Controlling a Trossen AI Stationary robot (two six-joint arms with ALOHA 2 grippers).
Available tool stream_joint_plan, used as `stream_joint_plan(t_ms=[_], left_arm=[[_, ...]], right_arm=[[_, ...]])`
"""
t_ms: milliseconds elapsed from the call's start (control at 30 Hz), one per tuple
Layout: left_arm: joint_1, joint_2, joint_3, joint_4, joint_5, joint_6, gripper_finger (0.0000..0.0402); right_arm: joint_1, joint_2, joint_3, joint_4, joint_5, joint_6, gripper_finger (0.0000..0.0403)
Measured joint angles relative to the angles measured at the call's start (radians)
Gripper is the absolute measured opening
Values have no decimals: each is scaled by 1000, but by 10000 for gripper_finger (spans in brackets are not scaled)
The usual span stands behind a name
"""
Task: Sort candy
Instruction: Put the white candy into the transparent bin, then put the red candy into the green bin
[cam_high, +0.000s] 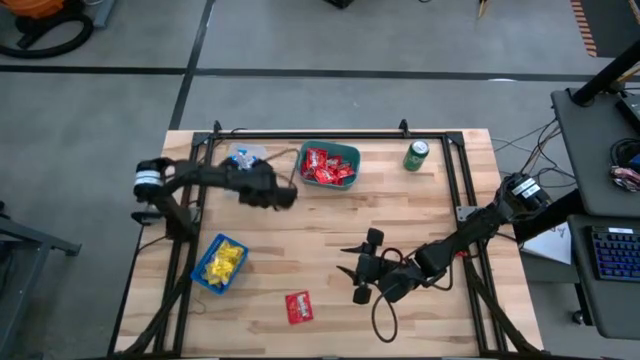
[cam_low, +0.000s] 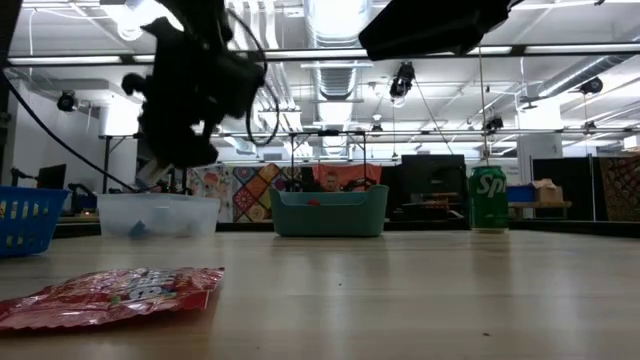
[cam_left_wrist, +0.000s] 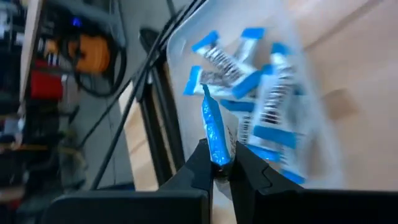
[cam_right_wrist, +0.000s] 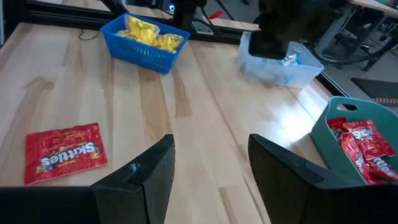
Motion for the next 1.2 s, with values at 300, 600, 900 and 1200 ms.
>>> stream_joint_plan(t_ms=[300,600,900,1200], left_arm=[[179,0,-65,41,-20,101,58],[103,-1,-55,39,-9,97,124],[-136,-2,99,-3,14,-42,132],[-579,-2,216,205,17,106,132]], right_arm=[[0,0,0,-5,-1,10,196],[0,0,0,-9,-1,21,196],[-2,0,0,-27,-2,48,196],[1,0,0,-56,-195,83,196]])
